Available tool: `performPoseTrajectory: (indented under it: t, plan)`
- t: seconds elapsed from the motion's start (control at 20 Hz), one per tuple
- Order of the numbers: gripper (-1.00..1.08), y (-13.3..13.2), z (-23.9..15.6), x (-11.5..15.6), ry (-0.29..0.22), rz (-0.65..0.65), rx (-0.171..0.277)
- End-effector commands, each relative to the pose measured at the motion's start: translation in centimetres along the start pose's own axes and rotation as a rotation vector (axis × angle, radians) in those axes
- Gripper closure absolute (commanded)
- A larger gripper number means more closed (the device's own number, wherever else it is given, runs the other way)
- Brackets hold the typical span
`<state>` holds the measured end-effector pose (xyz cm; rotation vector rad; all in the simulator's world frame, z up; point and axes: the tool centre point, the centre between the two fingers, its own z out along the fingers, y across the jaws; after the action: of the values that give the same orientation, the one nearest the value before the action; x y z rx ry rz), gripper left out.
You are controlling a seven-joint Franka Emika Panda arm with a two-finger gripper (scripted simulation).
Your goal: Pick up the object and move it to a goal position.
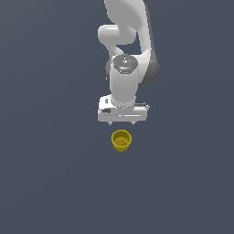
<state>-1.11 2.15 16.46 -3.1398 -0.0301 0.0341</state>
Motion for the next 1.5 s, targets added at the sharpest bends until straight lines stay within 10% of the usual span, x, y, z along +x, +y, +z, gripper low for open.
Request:
performPoseTrajectory:
  t: [0.0, 0.65, 1.45]
  plan:
    - [-0.20, 0.0, 0.0, 0.0, 0.000, 0.000, 0.000]
    - [-0.20, -0.4, 0.4, 0.8, -0.075, 0.105, 0.046]
    - [-0.20, -1.0, 2.5, 3.7, -0.352, 0.497, 0.213]
